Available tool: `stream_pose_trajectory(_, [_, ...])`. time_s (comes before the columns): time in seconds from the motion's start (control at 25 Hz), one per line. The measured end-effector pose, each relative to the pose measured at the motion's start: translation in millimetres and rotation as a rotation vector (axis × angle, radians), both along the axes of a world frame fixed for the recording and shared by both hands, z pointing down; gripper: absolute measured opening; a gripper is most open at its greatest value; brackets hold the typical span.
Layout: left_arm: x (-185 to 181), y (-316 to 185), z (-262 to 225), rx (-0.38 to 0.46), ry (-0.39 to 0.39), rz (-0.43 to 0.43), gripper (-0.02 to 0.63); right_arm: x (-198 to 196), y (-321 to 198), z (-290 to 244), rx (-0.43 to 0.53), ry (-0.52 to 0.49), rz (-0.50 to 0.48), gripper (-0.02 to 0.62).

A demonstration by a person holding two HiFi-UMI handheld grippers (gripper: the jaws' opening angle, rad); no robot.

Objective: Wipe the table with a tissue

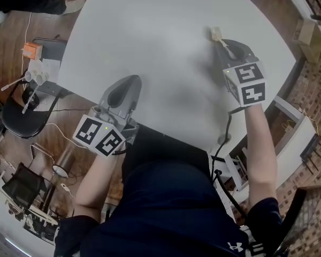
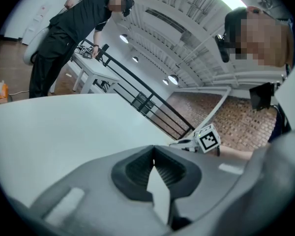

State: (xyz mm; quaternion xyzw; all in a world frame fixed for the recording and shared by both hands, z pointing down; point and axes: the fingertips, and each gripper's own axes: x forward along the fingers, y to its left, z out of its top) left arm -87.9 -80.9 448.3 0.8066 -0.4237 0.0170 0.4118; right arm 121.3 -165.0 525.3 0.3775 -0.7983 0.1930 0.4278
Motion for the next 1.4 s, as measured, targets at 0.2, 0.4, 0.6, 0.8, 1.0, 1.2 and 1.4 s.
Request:
stream_pose_trajectory(0.2, [25.5, 3.8, -17.7, 0.032, 0.002, 0.057, 0.004, 10.6, 11.0, -48.1, 0.022, -0.342, 0.184, 0.018])
stream_pose_trajectory(0.4, [54.7, 12.2, -40.4, 0.072, 0.003, 0.133, 0.005, 43.8, 34.7, -97.1, 0.091, -0.507, 0.346, 0.018])
stream_pose_trajectory(0.6, [91.0, 28.2, -72.1, 0.116, 0.009, 0.207, 0.005, 75.0, 81.2, -130.2, 0.152, -0.567, 0.449, 0.018])
stream_pose_trajectory(0.8, [118.4, 50.5, -92.1, 0.173, 0.024, 0.254, 0.005, 98.4, 123.4, -147.6, 0.192, -0.671, 0.560, 0.018])
stream_pose_trajectory(1.0, [130.4, 70.5, -104.0, 0.187, 0.027, 0.280, 0.005, 111.6, 154.3, -158.8, 0.223, -0.679, 0.602, 0.018])
stream_pose_trajectory(1.2, [131.7, 83.9, -113.5, 0.204, 0.015, 0.289, 0.004, 108.2, 177.8, -171.3, 0.265, -0.668, 0.593, 0.018])
stream_pose_trajectory(1.4, [137.1, 91.0, -124.4, 0.229, 0.016, 0.306, 0.004, 98.4, 188.2, -198.0, 0.334, -0.705, 0.591, 0.018])
